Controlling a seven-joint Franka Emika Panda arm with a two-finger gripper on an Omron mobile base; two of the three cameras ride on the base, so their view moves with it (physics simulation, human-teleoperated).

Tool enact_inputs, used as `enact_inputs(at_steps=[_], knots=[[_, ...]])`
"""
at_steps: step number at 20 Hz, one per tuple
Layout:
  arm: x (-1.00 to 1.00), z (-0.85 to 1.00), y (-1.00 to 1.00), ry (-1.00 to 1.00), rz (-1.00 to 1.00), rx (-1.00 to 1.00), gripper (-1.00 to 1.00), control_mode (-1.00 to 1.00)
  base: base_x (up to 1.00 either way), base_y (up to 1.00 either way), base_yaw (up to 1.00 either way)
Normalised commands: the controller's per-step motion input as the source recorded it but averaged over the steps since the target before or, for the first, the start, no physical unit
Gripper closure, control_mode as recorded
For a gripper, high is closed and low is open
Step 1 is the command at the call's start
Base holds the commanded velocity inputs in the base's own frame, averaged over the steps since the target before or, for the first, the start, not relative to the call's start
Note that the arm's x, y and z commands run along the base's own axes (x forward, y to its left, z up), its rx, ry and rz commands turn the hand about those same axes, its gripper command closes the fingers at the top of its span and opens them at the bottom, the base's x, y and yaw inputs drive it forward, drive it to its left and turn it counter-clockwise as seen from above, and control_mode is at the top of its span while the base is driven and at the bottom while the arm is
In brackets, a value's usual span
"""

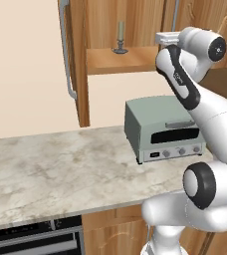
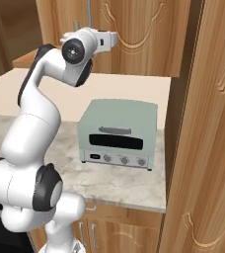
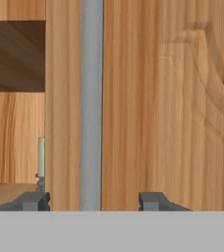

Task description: The dining table condiment station is running low on ketchup. Refill the condiment station by opening the cabinet and taking the ketchup from the cabinet and placing it on the dining table.

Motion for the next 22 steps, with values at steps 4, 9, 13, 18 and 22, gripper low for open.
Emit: enact_inputs(at_steps=[4, 9, 13, 18, 22], knots=[[0.63, -0.02, 0.36, 0.06, 0.00, 0.00, 1.00, -1.00, 0.00, 0.00, 0.00], [0.20, -0.02, 0.07, 0.04, 0.00, 0.00, 1.00, -1.00, 0.00, 0.00, 0.00], [0.08, -0.01, 0.00, 0.01, 0.00, 0.00, 1.00, -1.00, 0.00, 0.00, 0.00], [0.25, -0.14, 0.41, 0.06, 0.00, -0.06, 1.00, -1.00, 0.00, 0.00, 0.00], [0.26, -0.15, 0.29, 0.05, 0.00, -0.01, 1.00, -1.00, 0.00, 0.00, 0.00]])
